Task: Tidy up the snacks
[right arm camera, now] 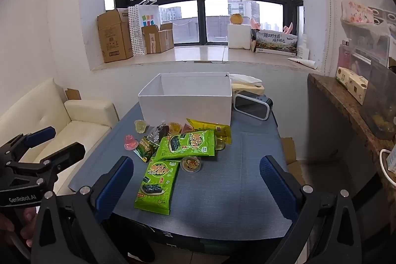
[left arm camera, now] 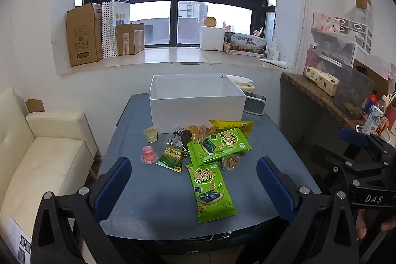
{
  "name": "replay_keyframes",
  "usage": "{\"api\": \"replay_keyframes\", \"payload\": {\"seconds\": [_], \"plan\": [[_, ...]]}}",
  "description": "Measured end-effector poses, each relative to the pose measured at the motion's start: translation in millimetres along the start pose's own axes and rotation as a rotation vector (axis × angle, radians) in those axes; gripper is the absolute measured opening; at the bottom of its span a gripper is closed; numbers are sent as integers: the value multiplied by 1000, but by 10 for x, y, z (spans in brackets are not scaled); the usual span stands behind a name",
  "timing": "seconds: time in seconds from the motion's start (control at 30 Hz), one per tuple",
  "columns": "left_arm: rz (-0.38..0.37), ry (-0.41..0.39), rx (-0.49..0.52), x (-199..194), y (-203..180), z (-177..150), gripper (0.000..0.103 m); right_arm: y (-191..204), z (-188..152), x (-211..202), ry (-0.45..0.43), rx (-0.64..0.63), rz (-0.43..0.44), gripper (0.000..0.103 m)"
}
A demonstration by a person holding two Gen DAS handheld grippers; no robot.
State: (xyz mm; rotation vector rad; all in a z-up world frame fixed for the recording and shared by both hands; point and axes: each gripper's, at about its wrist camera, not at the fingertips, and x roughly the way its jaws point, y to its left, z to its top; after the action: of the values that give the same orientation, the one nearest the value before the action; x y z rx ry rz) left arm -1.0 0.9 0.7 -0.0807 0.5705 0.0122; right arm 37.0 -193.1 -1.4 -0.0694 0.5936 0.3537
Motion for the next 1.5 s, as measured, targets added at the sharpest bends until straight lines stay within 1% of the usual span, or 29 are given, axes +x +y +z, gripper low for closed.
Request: {"api": "replay_keyframes", "payload": {"seconds": [0.13, 0.17, 0.23, 0.3, 0.5, 0.6, 1.5], "plan": [[-10, -7, -10, -33, 36, 3, 103, 14, -20, 37, 10, 0, 2, 103], [-8, 18, 3, 23, -17, -2, 103, 22, -26, 46, 11, 1, 3, 103], [-9, 21, 1, 41, -4, 4, 103, -28, 12, -9, 5, 4, 2, 103], [-4, 9, 10, 20, -30, -6, 103, -22, 21, -5, 7, 5, -3, 103], [-7, 5, 10, 7, -26, -8, 103, -32, 42, -61, -6, 14, 0, 103], [-7, 6, 9, 11, -21, -12, 103, -23, 20, -5, -2, 18, -1, 103], [-7, 13, 11, 38, -18, 5, 103, -30, -6, 19, -1, 18, 9, 103]]}}
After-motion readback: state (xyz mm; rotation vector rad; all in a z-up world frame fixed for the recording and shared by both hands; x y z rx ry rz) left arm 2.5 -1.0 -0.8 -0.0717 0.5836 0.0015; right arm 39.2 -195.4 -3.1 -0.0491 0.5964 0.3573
